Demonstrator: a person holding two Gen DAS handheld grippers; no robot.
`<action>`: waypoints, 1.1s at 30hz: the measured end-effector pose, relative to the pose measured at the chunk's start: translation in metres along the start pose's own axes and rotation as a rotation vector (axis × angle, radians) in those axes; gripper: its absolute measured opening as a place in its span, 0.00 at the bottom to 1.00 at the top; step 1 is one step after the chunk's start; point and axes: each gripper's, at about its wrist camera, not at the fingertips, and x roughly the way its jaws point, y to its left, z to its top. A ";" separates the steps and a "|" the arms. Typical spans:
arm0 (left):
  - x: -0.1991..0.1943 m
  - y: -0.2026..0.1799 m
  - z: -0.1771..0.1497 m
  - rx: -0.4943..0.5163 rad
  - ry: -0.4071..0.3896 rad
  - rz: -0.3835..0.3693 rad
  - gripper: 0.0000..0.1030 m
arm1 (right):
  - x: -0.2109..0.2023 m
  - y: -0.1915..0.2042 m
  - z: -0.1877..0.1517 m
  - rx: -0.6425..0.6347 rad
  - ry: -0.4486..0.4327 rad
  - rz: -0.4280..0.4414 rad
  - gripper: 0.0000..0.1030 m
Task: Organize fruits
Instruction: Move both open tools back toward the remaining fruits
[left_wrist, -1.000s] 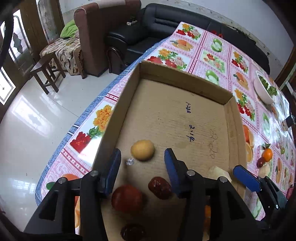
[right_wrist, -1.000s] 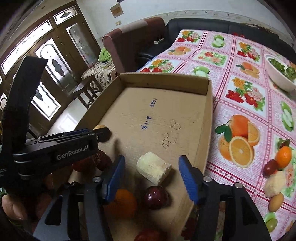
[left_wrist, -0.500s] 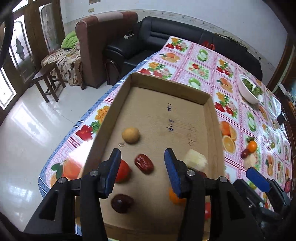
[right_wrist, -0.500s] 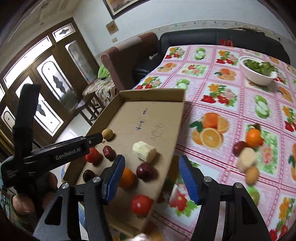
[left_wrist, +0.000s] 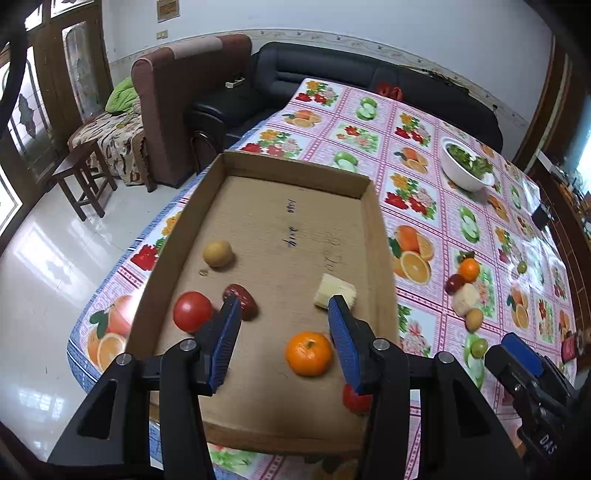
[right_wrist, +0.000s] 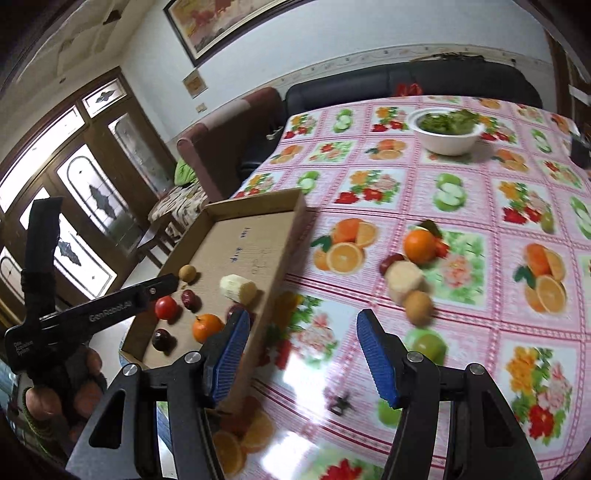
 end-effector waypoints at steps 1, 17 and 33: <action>-0.001 -0.002 -0.002 0.005 0.001 -0.002 0.46 | -0.003 -0.005 -0.002 0.010 -0.002 -0.006 0.61; -0.010 -0.052 -0.023 0.099 0.030 -0.077 0.46 | -0.037 -0.066 -0.037 0.127 -0.015 -0.090 0.61; -0.003 -0.098 -0.052 0.192 0.102 -0.202 0.46 | -0.063 -0.108 -0.058 0.214 -0.056 -0.149 0.61</action>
